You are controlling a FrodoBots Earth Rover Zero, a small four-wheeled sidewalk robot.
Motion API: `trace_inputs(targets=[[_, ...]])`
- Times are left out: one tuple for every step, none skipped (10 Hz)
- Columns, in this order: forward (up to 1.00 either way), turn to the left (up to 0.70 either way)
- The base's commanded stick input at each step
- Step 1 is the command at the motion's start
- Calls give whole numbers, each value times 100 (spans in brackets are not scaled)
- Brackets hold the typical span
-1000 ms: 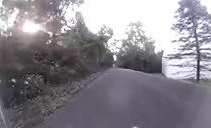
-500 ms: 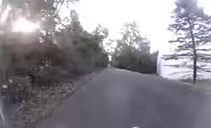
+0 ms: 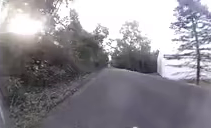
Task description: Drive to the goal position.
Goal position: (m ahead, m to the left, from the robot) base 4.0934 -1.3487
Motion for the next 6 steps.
trace_inputs(targets=[[70,0],[70,0],[70,0],[70,0],[70,0],[70,0]])
